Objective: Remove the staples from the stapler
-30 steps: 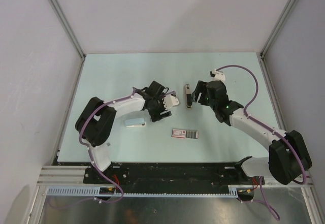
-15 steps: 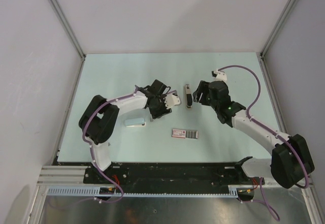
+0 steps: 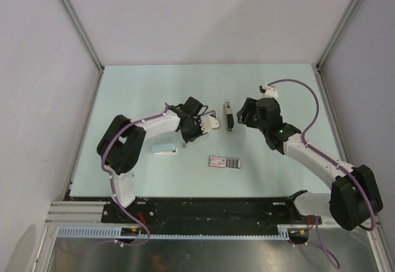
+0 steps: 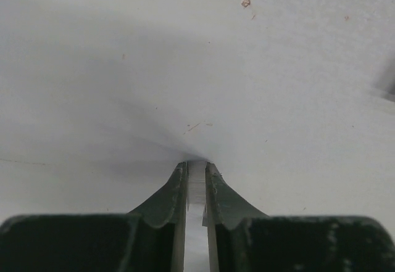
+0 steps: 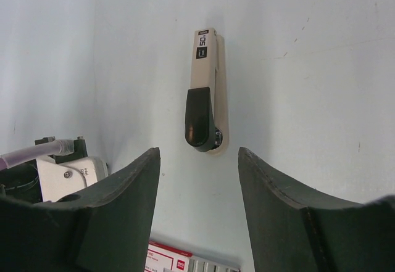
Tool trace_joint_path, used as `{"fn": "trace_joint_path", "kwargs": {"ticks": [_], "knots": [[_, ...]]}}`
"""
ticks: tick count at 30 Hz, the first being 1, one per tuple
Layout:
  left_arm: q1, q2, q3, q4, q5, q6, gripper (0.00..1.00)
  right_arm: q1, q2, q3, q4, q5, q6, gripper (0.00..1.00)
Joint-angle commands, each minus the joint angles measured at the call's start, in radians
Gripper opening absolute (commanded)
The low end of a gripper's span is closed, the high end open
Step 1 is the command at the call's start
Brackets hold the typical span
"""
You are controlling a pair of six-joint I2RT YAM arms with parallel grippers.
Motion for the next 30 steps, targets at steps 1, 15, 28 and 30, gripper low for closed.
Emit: {"fn": "trace_joint_path", "kwargs": {"ticks": [1, 15, 28, 30], "knots": [[0.004, 0.034, 0.007, -0.067, 0.016, 0.005, 0.14, -0.004, -0.036, 0.0, 0.01, -0.009, 0.008, 0.57], [0.015, -0.181, 0.187, -0.129, 0.249, -0.162, 0.06, -0.045, -0.165, 0.002, 0.029, -0.134, -0.007, 0.56], [0.096, -0.181, 0.626, -0.127, 0.874, -0.585, 0.07, -0.144, -0.353, 0.03, 0.192, -0.728, -0.006, 0.73], [0.106, -0.152, 0.675, -0.126, 0.964, -0.649, 0.07, -0.144, -0.343, 0.037, 0.225, -0.78, 0.019, 0.74]]}}
